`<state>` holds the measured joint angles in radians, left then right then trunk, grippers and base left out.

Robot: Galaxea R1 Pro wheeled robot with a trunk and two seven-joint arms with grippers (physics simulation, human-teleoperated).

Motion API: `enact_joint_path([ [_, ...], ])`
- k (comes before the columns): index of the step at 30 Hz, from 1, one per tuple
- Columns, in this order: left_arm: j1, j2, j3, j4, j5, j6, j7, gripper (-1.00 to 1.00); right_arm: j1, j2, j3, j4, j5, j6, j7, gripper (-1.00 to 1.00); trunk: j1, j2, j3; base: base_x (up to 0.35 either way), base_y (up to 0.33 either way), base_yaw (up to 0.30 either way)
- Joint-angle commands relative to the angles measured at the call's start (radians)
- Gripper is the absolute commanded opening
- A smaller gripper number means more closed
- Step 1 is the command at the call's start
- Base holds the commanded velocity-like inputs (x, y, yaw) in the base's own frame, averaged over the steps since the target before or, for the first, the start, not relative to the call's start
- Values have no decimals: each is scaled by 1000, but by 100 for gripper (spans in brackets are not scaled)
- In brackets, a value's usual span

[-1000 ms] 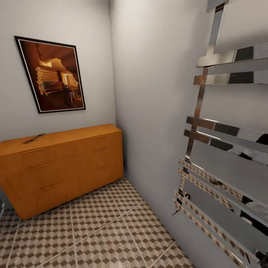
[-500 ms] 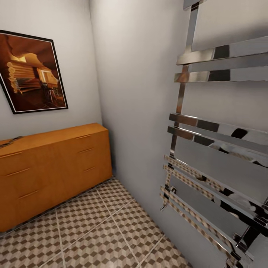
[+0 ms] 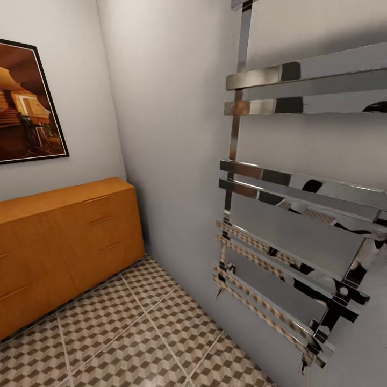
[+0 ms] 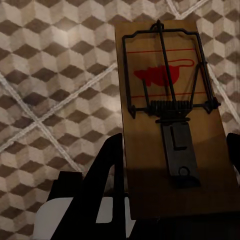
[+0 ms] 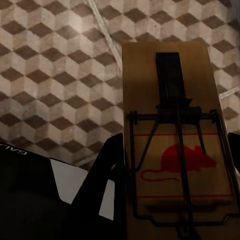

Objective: Take the four mousetraps from the cabinet in the bathroom and place them on the bathroom floor. Make sure all four end up on the same floor surface, and ensure that at least two of them are either under or directly next to the same bathroom sink.

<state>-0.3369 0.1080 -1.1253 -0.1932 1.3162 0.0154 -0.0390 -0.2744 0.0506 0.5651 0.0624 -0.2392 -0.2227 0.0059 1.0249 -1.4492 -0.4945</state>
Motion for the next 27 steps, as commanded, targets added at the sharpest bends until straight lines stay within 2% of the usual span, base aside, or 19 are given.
enact_joint_path([
  [1,-1,1,-5,-2,8,2,1,-100,-2,1,9,5,-11,-7,3,-100,0,-1,-2,0,0,-241],
  [27,-1,1,-5,-2,8,3,1,-100,-2,2,9,5,-11,-8,3,-100,0,-1,-29,0,0,-241],
])
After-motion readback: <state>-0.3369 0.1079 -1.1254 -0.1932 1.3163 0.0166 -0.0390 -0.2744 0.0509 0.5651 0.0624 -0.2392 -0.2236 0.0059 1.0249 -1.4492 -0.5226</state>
